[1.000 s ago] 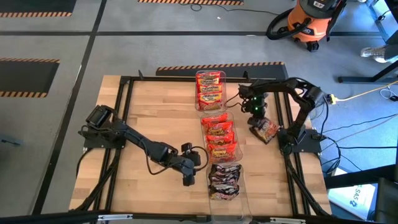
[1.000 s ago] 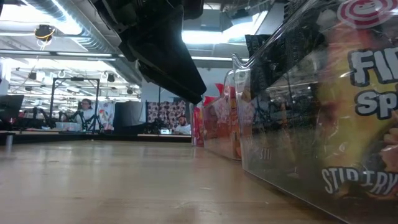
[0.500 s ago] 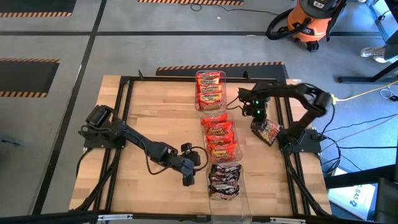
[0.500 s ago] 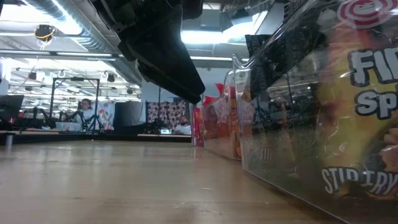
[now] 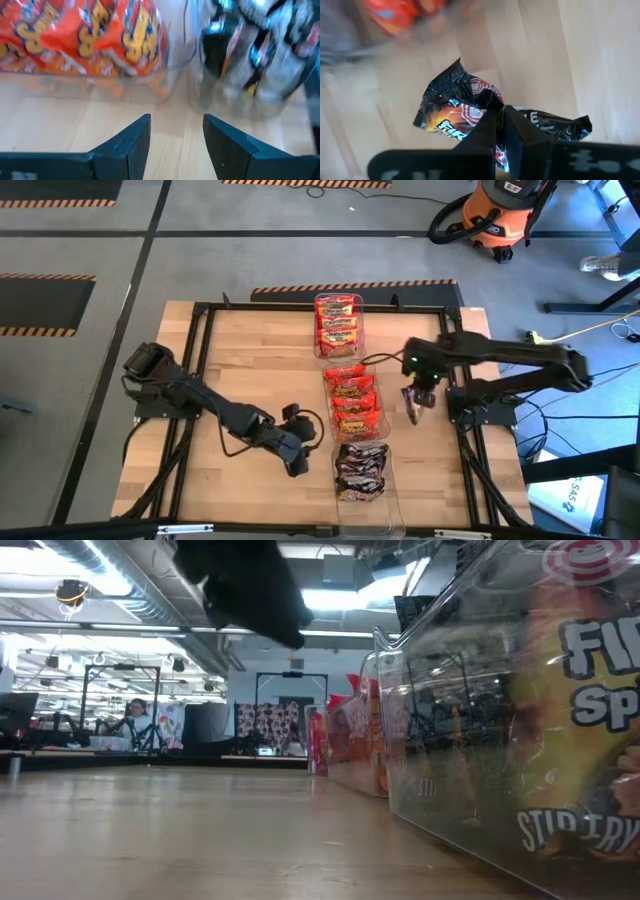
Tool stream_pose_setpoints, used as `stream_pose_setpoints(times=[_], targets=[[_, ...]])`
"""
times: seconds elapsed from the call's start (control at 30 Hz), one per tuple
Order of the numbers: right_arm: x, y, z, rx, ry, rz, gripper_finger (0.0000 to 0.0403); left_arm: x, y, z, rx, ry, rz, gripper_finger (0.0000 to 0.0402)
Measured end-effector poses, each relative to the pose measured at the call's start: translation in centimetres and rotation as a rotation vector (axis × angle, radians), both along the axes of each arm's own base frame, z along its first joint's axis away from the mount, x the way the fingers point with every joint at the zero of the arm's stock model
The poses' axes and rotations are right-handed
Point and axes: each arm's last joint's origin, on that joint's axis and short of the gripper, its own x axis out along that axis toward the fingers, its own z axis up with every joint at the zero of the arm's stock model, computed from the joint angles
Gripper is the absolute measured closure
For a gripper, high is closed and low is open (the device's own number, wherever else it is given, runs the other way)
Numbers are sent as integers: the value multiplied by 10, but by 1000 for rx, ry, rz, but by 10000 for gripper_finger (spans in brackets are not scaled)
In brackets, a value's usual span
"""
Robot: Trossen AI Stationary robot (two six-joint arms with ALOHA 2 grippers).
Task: Sort Maruchan noodles
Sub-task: Put the orange noodle pack into the middle transparent bin
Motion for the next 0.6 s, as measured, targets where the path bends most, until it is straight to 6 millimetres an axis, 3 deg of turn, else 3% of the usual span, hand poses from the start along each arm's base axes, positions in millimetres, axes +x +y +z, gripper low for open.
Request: stream_pose_setpoints(times=[0.3,0.6], targets=[[-22,39,32,-37,-273,-59,402,10,-1,11,-68,-156,62,227],[-19,64,41,-75,-423,-43,402,23,6,27,-101,-349,100,210]])
